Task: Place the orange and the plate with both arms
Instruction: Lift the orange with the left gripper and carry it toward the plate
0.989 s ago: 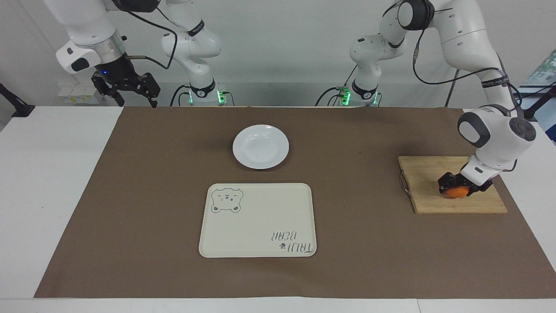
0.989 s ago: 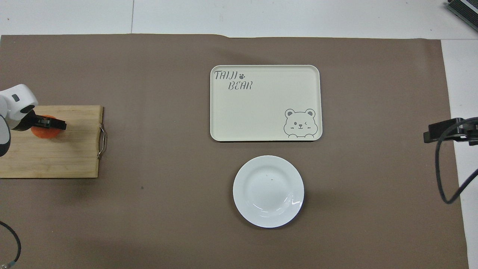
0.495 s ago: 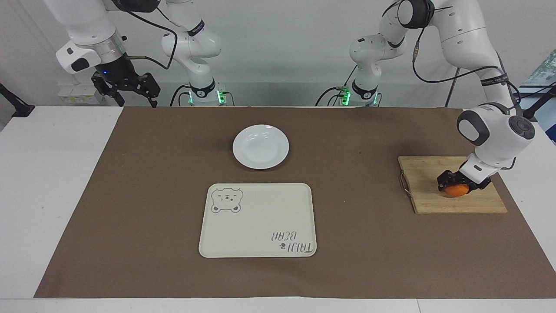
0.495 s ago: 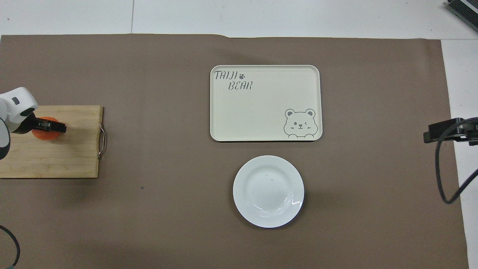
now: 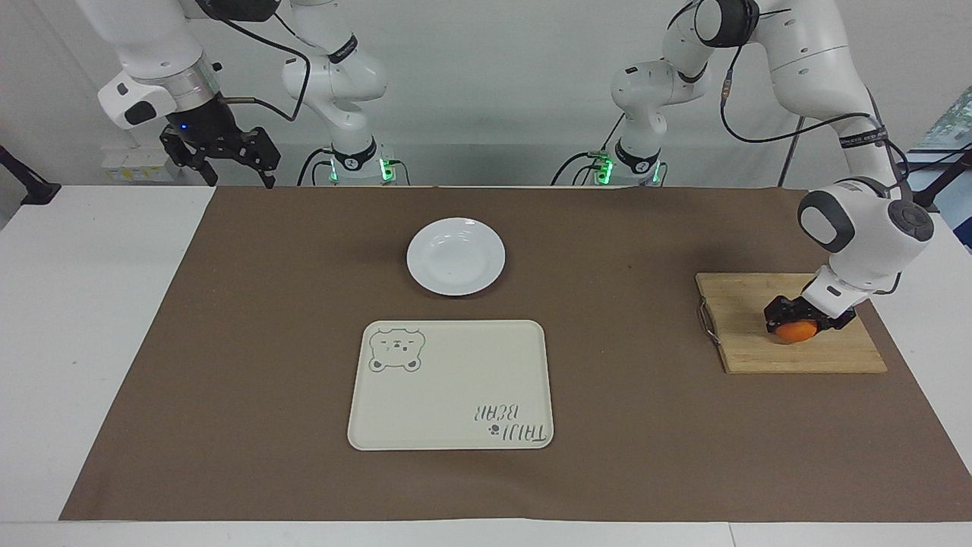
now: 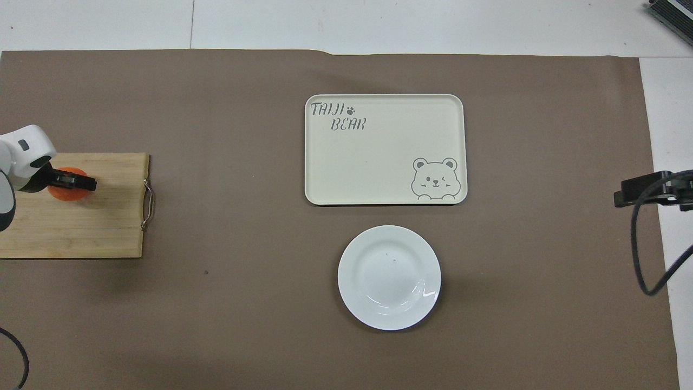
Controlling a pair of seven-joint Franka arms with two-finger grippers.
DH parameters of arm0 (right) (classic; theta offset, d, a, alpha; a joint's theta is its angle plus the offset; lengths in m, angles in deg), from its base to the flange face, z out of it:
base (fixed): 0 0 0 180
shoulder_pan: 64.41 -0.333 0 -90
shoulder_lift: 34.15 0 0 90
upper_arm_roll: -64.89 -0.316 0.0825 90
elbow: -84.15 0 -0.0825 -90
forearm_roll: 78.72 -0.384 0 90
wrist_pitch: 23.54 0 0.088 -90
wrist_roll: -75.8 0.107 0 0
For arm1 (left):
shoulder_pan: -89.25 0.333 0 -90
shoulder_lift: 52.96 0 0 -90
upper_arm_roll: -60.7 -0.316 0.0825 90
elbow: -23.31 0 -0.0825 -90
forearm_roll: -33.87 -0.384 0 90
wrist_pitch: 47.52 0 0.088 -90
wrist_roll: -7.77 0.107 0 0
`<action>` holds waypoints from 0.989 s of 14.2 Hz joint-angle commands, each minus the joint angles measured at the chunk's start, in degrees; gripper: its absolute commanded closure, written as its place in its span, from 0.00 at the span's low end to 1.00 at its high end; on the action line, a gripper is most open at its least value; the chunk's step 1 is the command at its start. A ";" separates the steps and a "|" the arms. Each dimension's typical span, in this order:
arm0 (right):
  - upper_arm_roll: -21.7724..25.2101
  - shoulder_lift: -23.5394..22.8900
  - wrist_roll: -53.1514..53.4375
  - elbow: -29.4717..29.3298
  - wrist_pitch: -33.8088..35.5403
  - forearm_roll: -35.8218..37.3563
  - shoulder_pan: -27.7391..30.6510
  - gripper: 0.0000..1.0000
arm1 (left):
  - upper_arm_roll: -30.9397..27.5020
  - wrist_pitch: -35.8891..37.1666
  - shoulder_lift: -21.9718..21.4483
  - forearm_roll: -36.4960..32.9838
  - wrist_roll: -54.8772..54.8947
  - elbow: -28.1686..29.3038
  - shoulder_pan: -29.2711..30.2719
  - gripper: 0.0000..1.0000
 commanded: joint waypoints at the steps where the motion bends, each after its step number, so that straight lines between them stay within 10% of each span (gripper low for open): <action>1: 0.02 1.13 -0.73 1.19 0.38 -1.32 0.29 0.00 | 0.37 0.91 -4.70 0.49 0.02 1.13 -1.58 1.00; 14: 0.02 1.13 -0.64 1.19 0.38 -1.32 0.29 0.00 | 0.55 1.01 -8.05 0.57 -17.90 1.40 -31.62 1.00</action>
